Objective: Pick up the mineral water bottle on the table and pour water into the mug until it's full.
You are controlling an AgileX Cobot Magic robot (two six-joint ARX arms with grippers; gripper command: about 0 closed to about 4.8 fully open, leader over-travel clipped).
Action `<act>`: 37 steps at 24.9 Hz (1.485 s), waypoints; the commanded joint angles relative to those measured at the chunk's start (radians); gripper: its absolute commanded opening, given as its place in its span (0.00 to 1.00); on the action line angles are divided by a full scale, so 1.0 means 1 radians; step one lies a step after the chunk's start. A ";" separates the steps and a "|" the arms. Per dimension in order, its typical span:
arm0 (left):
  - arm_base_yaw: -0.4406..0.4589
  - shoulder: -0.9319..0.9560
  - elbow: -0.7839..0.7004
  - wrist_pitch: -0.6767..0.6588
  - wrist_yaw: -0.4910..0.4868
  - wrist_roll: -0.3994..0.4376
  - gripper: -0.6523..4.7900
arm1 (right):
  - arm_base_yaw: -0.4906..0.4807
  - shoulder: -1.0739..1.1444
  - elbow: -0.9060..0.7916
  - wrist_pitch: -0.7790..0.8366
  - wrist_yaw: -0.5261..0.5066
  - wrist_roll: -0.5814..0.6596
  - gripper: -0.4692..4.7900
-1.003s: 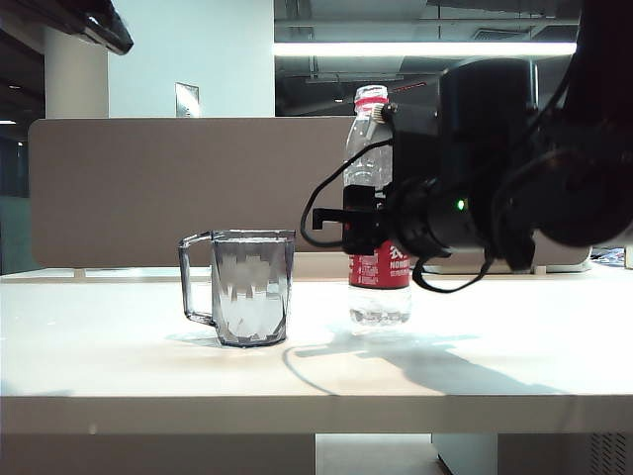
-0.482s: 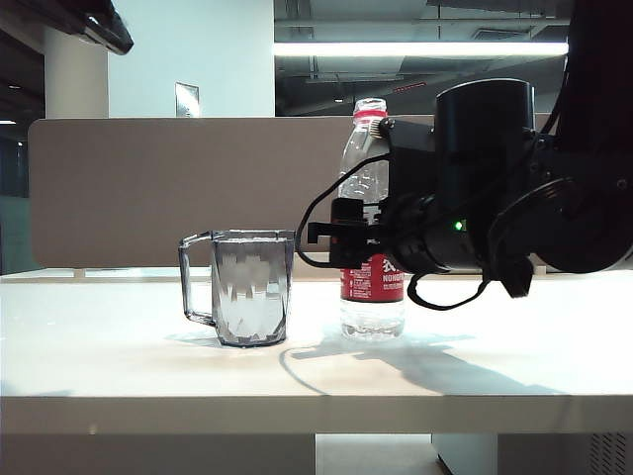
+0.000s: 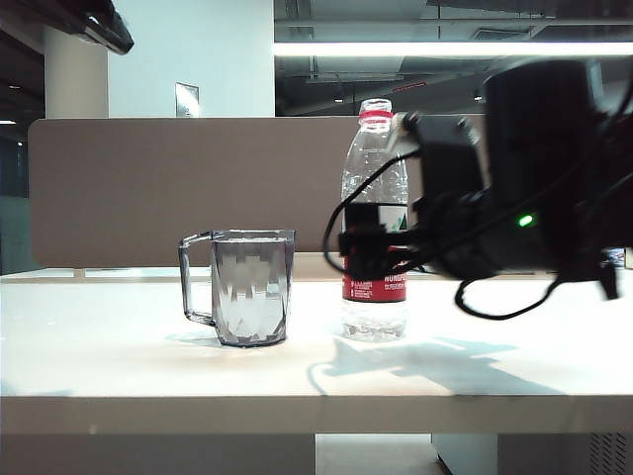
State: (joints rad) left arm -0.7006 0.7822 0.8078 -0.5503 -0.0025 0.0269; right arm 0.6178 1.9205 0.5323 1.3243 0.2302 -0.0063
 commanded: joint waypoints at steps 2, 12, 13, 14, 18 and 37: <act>0.001 -0.002 0.002 0.013 0.003 -0.001 0.11 | 0.005 -0.111 -0.129 0.019 0.002 -0.005 1.00; 0.001 -0.002 0.002 0.013 0.003 -0.001 0.11 | 0.006 -0.429 -0.412 0.020 0.003 -0.005 0.66; 0.001 -0.002 0.002 0.013 0.003 -0.001 0.11 | 0.006 -0.452 -0.428 0.020 0.003 -0.005 0.62; 0.001 -0.002 0.002 0.013 0.003 -0.001 0.11 | 0.006 -0.484 -0.449 0.019 0.003 -0.004 0.56; 0.001 -0.002 0.002 0.013 0.003 -0.001 0.11 | 0.005 -0.606 -0.513 0.011 0.009 -0.005 0.35; 0.001 0.001 0.002 0.013 0.003 -0.001 0.11 | -0.305 -1.478 -0.532 -1.117 -0.177 0.006 0.11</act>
State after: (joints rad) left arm -0.7002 0.7845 0.8078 -0.5499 -0.0013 0.0265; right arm 0.3462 0.4862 0.0078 0.2970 0.1032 -0.0036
